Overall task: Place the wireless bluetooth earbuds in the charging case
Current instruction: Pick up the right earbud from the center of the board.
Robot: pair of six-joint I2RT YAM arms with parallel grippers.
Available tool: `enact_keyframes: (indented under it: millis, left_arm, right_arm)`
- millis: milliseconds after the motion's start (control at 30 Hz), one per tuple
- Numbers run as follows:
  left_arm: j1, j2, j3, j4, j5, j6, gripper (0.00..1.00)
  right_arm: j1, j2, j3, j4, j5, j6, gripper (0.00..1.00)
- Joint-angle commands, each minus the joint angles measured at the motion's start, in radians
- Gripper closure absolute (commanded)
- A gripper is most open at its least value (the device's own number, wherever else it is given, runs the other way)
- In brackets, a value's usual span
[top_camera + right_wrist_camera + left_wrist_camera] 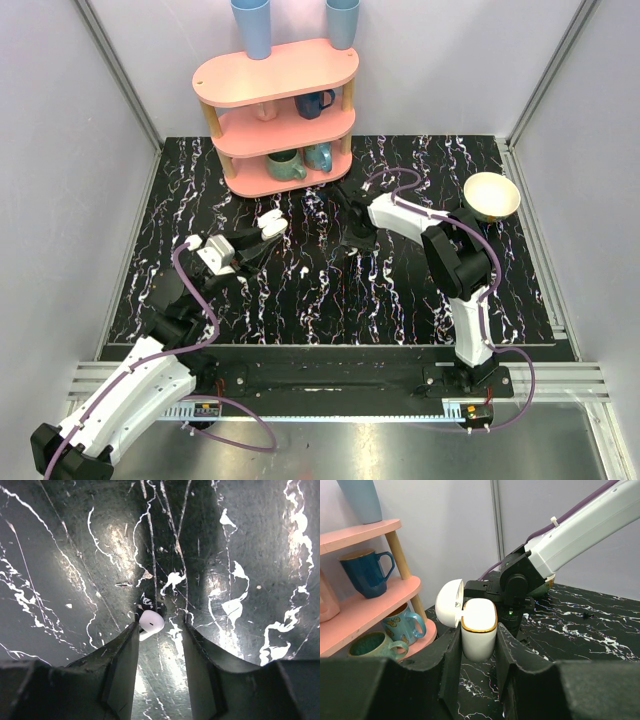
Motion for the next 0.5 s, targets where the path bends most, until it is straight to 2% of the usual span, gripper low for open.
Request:
enact_keyframes:
  millis: [0, 200, 467]
  left_arm:
    - [-0.001, -0.009, 0.014, 0.039, 0.014, 0.014, 1.00]
    - [-0.001, -0.009, 0.012, 0.041, 0.010, 0.009, 1.00]
    - [-0.001, -0.007, 0.015, 0.039, 0.007, 0.015, 1.00]
  right_arm:
    - [0.018, 0.008, 0.006, -0.038, 0.071, 0.178, 0.53]
    - [0.018, 0.006, 0.003, -0.022, 0.079, 0.198, 0.56]
    - [0.018, 0.035, 0.031, -0.015, 0.104, 0.114, 0.60]
